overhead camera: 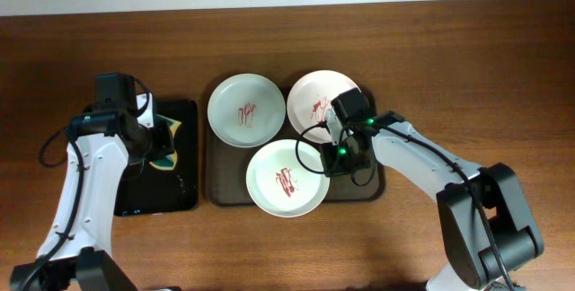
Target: Clean dirty plates on tray and stack at the side
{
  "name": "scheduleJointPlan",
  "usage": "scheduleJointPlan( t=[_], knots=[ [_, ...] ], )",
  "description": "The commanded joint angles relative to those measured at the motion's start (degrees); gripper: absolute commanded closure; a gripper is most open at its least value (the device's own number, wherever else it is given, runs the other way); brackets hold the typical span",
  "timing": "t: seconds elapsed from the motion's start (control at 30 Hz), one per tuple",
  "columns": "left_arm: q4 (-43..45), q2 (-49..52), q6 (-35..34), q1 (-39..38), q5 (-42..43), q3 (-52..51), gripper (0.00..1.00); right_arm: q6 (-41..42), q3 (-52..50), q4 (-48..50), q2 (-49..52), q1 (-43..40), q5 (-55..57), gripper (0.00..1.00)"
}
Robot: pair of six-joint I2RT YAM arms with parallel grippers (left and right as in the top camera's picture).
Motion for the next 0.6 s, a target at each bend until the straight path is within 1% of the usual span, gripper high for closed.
scheduleJointPlan(
  t=[0.0,0.1,0.23,0.33,0.43,0.57],
  knots=[
    [4.02,-0.55,-0.55,0.09,0.74,0.98,1.00,0.26,0.46,0.13,0.26,0.70,-0.52,0.96],
    [8.70,-0.11,-0.59,0.09,0.42,-0.79,1.00,0.26,0.46,0.13,0.26,0.70,-0.50,0.96],
    [8.70,3.48,-0.57,0.09,0.46,-2.01,1.00,0.26,0.46,0.15,0.26,0.68,-0.50,0.96],
    [8.31,8.85,-0.59,0.07,2.60,-2.03,1.00,0.26,0.46,0.15,0.26,0.68,-0.50,0.96],
    [9.14,13.55,-0.57,-2.03,2.58,-2.05,1.00,0.26,0.46,0.15,0.26,0.68,-0.50,0.96],
    [13.16,15.43,-0.57,-6.45,2.54,-2.03,1.00,0.26,0.46,0.15,0.26,0.68,-0.50,0.96]
  ],
)
